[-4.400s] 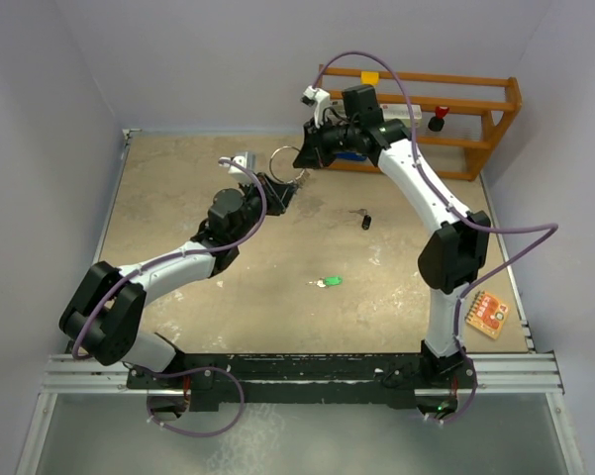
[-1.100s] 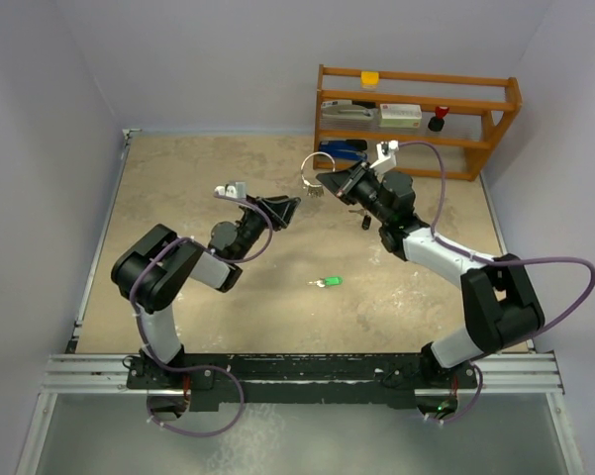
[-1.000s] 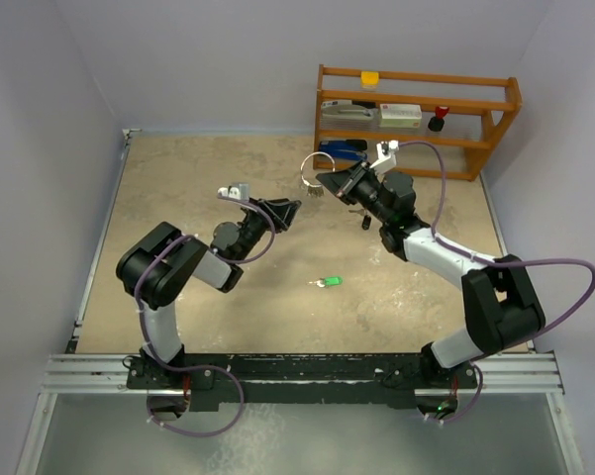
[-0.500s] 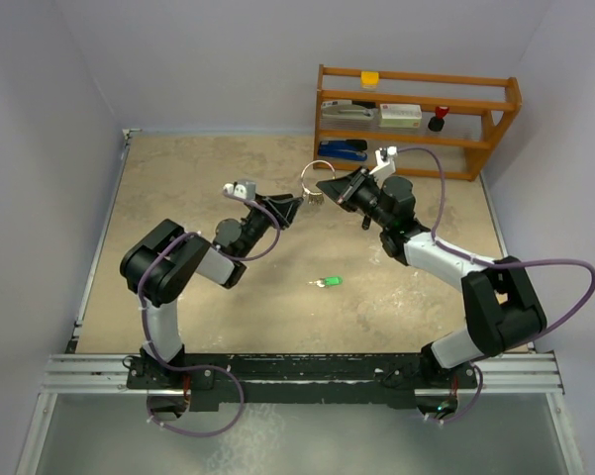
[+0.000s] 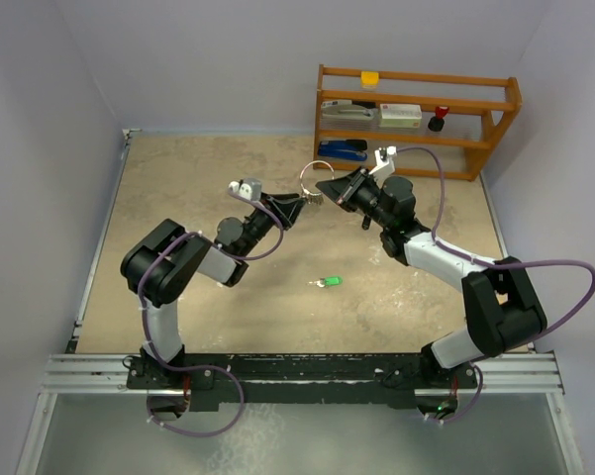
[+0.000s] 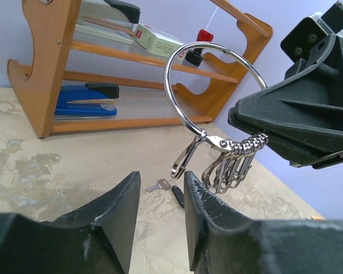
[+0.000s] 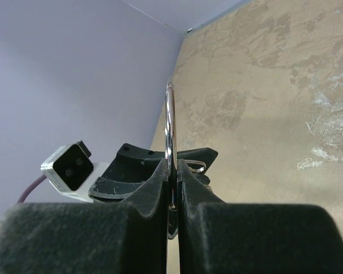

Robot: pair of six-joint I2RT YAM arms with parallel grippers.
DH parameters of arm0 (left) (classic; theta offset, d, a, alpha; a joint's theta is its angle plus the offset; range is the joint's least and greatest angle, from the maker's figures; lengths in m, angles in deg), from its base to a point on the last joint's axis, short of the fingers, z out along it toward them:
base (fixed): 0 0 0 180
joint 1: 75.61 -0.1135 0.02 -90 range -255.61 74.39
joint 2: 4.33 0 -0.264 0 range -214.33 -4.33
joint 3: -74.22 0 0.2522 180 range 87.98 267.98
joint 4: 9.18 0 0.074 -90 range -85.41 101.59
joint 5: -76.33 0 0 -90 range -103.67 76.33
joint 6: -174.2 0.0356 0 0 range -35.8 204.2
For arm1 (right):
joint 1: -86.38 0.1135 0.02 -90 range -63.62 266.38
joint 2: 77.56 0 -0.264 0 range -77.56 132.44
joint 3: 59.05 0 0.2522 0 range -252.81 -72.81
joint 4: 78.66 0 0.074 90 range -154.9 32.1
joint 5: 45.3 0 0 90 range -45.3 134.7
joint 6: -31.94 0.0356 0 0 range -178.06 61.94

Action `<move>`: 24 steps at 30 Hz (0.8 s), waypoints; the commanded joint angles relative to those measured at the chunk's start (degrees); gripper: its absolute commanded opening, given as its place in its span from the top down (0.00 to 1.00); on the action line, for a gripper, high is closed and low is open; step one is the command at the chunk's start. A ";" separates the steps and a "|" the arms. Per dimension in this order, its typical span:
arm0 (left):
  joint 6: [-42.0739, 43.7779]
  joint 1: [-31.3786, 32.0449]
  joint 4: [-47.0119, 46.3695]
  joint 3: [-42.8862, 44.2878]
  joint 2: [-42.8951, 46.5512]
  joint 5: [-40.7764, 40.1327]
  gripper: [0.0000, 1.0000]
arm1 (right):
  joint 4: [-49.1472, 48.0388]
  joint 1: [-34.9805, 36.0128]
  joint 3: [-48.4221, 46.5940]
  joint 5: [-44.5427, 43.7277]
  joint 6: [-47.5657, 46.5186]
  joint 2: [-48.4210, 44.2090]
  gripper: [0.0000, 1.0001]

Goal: Put the keys on the keyring

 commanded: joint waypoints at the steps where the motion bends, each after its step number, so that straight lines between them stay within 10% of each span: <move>1: 1.91 0.50 -11.31 1.79 0.96 1.61 0.69 | -3.76 0.18 -0.58 0.82 0.26 -2.42 1.00; 24: 3.88 0.58 -11.24 -0.84 4.47 1.13 1.00 | -2.57 0.18 -0.09 1.29 -0.35 -2.19 1.00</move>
